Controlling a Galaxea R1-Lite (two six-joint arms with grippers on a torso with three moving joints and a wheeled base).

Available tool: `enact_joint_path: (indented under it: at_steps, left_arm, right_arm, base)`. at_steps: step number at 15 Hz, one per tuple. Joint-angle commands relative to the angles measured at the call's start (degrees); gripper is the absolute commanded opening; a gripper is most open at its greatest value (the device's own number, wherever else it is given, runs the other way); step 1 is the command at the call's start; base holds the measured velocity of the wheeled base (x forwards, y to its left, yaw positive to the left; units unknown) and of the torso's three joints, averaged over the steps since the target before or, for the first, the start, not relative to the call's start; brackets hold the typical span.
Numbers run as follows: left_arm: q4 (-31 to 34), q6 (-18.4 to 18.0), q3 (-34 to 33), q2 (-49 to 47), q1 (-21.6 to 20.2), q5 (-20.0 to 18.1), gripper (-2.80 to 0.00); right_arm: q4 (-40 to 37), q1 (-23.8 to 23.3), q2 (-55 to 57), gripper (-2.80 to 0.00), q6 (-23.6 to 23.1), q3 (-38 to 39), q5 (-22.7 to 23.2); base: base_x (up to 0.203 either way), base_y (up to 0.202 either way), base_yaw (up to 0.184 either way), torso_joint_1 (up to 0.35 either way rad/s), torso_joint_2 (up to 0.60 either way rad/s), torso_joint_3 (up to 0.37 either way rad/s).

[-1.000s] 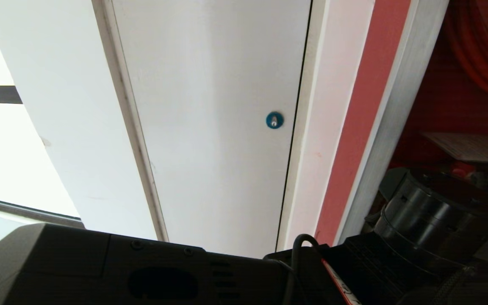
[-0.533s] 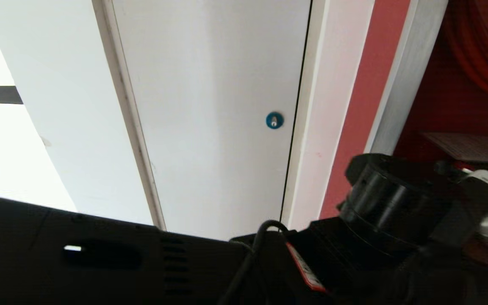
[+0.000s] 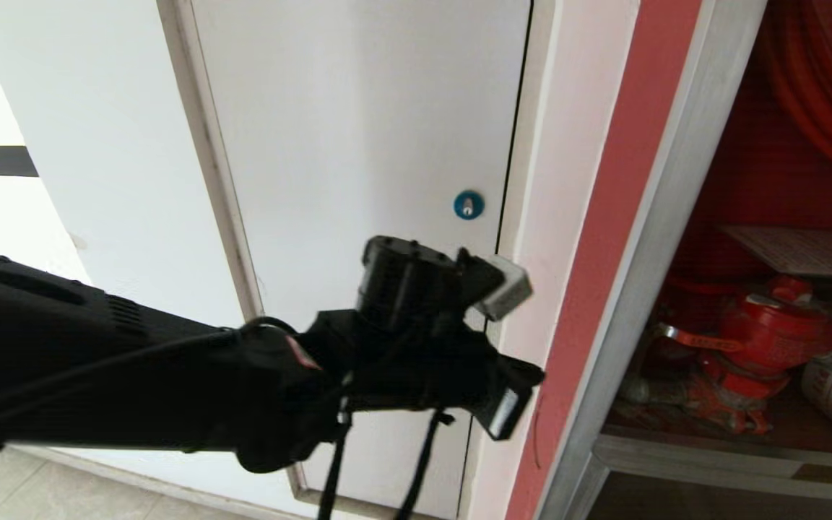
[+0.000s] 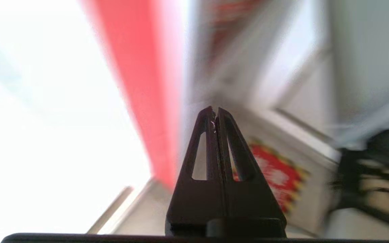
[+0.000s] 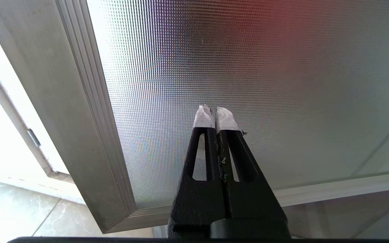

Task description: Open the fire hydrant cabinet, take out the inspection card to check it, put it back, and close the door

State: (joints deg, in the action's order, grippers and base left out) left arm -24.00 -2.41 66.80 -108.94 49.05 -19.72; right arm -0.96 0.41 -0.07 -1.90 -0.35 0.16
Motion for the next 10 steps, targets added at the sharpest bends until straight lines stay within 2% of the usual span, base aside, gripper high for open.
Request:
enact_joint_path:
  at_steps: [1,4,6,10]
  left_arm:
    - [-0.19,-1.08,-5.68,7.17,-9.75,-0.05,-2.8]
    - [-0.22,-2.97,-11.79,14.56,-23.73,-0.68,-2.8]
    - [-0.25,-3.94,-15.99,20.39,-32.44,-2.6,-2.8]
    - [-0.33,-4.68,-22.94,32.76,-42.81,-3.95,-2.8]
  right_arm:
    - [0.0,0.02,-0.01,-2.8,-0.03,0.0,0.02]
    - [0.0,0.02,-0.01,-2.8,-0.03,0.0,0.02]
    - [0.0,0.02,-0.01,-2.8,-0.03,0.0,0.02]
    - [0.0,0.02,-0.01,-2.8,-0.03,0.0,0.02]
  base:
    - [0.0,0.0,0.0,0.0,0.0,0.0]
    - [0.0,0.0,0.0,0.0,0.0,0.0]
    - [0.0,0.0,0.0,0.0,0.0,0.0]
    - [0.0,0.0,0.0,0.0,0.0,0.0]
